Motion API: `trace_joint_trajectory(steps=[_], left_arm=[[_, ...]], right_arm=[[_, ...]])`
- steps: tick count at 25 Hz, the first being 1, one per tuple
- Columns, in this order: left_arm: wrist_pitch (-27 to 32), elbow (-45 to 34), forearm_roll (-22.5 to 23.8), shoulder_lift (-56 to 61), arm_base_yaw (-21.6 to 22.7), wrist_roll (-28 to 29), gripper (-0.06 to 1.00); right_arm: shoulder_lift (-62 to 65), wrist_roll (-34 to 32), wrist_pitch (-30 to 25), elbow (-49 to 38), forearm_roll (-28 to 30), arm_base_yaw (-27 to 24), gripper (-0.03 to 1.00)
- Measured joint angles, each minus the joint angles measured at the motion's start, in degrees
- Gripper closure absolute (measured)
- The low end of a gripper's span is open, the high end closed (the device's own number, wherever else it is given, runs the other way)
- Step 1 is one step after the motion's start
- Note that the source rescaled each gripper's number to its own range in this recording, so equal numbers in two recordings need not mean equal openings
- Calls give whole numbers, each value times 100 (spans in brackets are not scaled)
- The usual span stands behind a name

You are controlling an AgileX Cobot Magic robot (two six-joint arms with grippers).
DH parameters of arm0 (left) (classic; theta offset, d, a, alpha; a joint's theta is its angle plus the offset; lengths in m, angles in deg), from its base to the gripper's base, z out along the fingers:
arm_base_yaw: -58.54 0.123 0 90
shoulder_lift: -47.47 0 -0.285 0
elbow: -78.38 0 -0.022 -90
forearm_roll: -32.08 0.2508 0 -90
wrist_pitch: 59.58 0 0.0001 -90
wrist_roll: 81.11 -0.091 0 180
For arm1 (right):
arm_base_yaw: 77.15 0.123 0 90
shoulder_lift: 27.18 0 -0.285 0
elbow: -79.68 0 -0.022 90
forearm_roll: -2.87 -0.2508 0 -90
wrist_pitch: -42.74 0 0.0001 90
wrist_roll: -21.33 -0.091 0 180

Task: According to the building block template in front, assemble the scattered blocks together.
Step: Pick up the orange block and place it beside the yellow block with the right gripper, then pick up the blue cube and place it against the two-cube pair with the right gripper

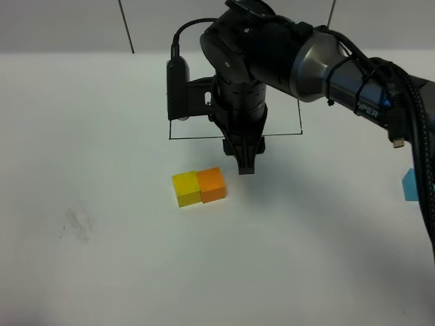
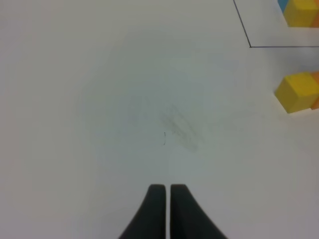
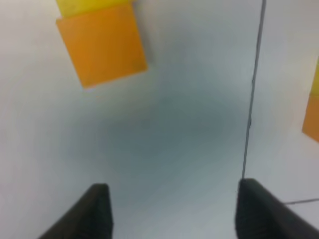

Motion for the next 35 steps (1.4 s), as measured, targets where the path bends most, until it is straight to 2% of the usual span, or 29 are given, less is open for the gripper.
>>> trace_joint_trajectory(steps=[2, 4, 7, 10, 19, 26, 35], left_arm=[[0, 0, 0, 0, 0, 0, 94], [0, 0, 0, 0, 0, 0, 94], [0, 0, 0, 0, 0, 0, 94], [0, 0, 0, 0, 0, 0, 94], [0, 0, 0, 0, 0, 0, 94], [0, 0, 0, 0, 0, 0, 94], [0, 0, 0, 0, 0, 0, 94]], right_arm=[[99, -142, -124, 0, 32, -60, 60], [168, -241, -151, 0, -70, -167, 81], [226, -345, -176, -7, -473, -433, 93], [335, -429, -188, -123, -693, -663, 95], [999, -1180, -193, -837, -346, -1209, 96], [1790, -1541, -154, -2009, -330, -1791, 96], [2827, -2173, 282, -3518, -162, -2525, 96]])
